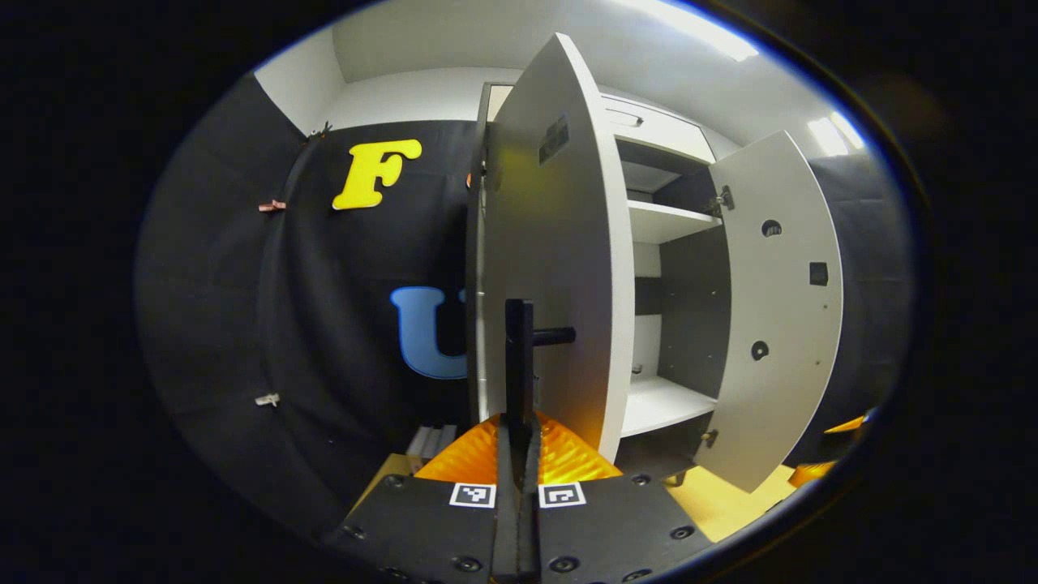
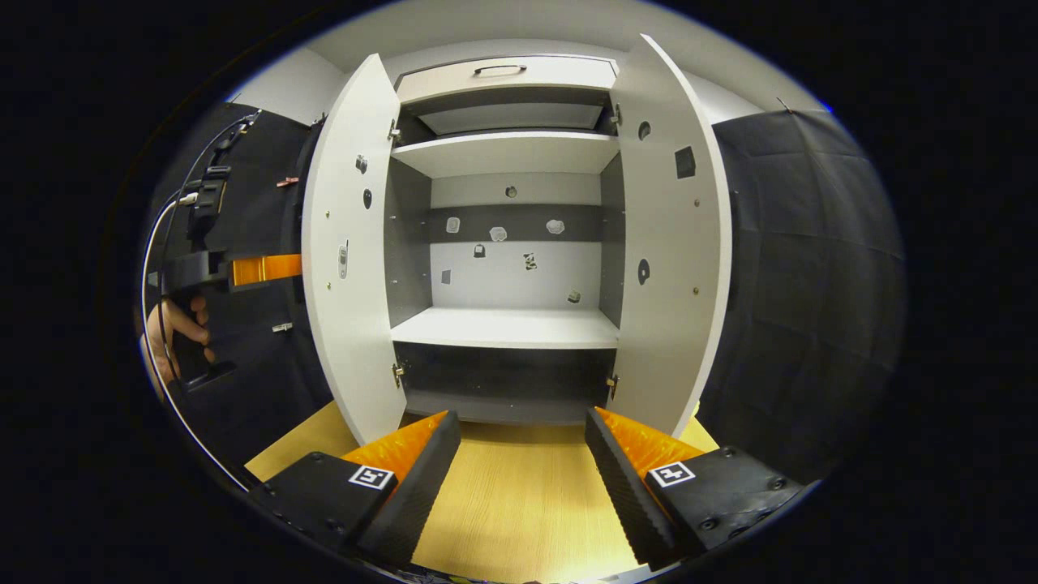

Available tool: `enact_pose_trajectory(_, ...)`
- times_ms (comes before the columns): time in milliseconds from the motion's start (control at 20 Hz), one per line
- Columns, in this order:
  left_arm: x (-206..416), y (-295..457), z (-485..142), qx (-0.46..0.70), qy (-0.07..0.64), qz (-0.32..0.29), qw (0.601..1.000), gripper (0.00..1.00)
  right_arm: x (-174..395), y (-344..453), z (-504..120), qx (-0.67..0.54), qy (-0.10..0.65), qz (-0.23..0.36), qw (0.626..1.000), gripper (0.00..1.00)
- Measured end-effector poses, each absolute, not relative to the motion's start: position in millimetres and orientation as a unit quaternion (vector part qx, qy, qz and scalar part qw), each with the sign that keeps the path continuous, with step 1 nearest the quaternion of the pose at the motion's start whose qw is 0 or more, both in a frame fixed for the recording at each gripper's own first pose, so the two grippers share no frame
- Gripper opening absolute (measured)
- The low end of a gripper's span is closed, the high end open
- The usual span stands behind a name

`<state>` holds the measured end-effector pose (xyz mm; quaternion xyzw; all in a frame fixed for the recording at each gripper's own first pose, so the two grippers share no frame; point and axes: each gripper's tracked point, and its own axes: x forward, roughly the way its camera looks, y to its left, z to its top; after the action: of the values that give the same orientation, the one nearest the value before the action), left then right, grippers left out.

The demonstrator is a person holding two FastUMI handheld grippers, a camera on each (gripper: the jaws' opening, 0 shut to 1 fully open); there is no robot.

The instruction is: Open the right door of the double-door shoe cabinet with the right hand, and open the left door with the left hand.

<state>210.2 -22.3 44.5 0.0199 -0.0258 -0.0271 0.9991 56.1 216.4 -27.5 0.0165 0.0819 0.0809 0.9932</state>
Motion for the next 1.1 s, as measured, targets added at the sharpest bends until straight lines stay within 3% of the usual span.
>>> enact_pose_trajectory(150,211.2,-3.8,45.0,0.001,-0.026,0.001,1.000,0.05,54.7,224.9,-27.1,0.015,0.078,0.084,0.993,0.98)
enact_pose_trajectory(350,206.7,-33.0,46.8,-0.057,-0.025,-0.039,0.997,0.05,53.0,221.3,-24.0,0.008,0.074,0.074,0.994,0.98)
enact_pose_trajectory(750,196.9,-15.0,34.6,-0.017,-0.009,-0.013,1.000,0.05,53.5,190.8,-11.3,0.014,0.073,0.034,0.997,0.98)
enact_pose_trajectory(1100,151.3,-25.7,41.8,-0.020,-0.009,0.040,0.999,0.03,63.0,159.3,-4.0,0.032,0.067,0.042,0.996,0.98)
